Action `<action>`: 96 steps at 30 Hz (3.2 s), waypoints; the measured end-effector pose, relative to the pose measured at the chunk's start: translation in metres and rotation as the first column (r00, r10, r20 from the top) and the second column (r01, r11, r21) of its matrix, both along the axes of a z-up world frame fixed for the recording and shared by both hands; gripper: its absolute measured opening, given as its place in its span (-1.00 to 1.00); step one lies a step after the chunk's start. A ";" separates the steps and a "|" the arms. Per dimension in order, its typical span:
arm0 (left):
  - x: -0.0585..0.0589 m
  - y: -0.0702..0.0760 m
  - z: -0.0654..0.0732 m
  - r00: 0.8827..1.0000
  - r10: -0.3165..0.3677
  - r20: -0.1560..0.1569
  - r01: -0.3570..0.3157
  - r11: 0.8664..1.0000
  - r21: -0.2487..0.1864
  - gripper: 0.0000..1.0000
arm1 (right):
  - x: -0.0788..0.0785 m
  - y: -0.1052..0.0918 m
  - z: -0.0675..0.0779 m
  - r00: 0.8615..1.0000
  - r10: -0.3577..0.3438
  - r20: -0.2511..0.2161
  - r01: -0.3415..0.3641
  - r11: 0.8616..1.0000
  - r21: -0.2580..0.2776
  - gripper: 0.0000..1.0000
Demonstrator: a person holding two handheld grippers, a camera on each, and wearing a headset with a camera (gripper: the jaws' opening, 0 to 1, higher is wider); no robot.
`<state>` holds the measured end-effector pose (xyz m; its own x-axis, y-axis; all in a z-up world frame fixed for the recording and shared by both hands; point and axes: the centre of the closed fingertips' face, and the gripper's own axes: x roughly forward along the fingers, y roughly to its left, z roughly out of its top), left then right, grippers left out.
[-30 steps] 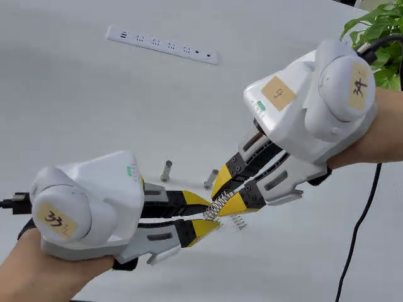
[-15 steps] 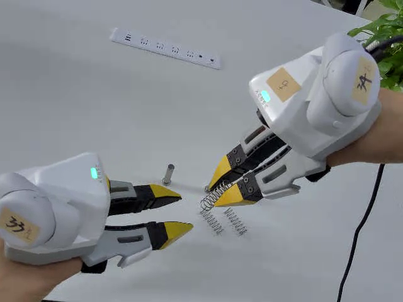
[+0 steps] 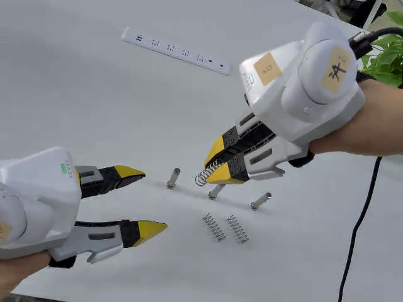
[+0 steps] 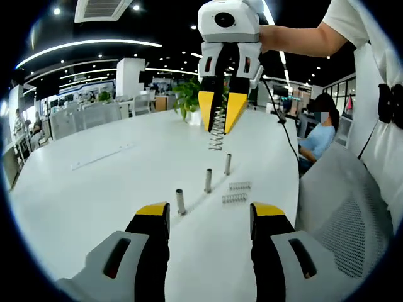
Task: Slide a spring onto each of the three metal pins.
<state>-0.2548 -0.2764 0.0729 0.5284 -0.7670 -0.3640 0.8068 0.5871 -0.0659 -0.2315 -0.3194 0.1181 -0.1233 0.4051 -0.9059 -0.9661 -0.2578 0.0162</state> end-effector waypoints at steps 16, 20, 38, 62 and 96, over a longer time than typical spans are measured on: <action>0.006 0.006 -0.017 0.999 0.033 -0.015 -0.033 0.999 -0.008 0.61 | 0.040 0.015 -0.039 0.998 -0.056 0.025 0.058 0.996 -0.066 -0.87; 0.007 0.002 -0.015 1.000 0.026 -0.010 -0.026 0.999 -0.028 0.72 | 0.043 0.017 -0.046 0.998 -0.058 0.019 0.060 0.995 -0.075 -0.87; -0.001 -0.014 -0.021 0.999 -0.039 -0.028 0.037 0.998 -0.051 0.98 | 0.048 0.019 -0.071 0.999 -0.041 0.010 0.042 0.992 -0.119 -0.86; -0.003 -0.018 -0.020 0.998 -0.055 -0.033 0.051 0.994 -0.093 0.98 | 0.047 0.017 -0.078 0.999 -0.033 -0.005 0.032 0.988 -0.149 -0.86; -0.005 -0.019 -0.024 0.997 -0.065 -0.048 0.059 0.992 -0.115 0.98 | 0.048 0.019 -0.093 1.000 -0.021 -0.016 0.018 0.985 -0.172 -0.86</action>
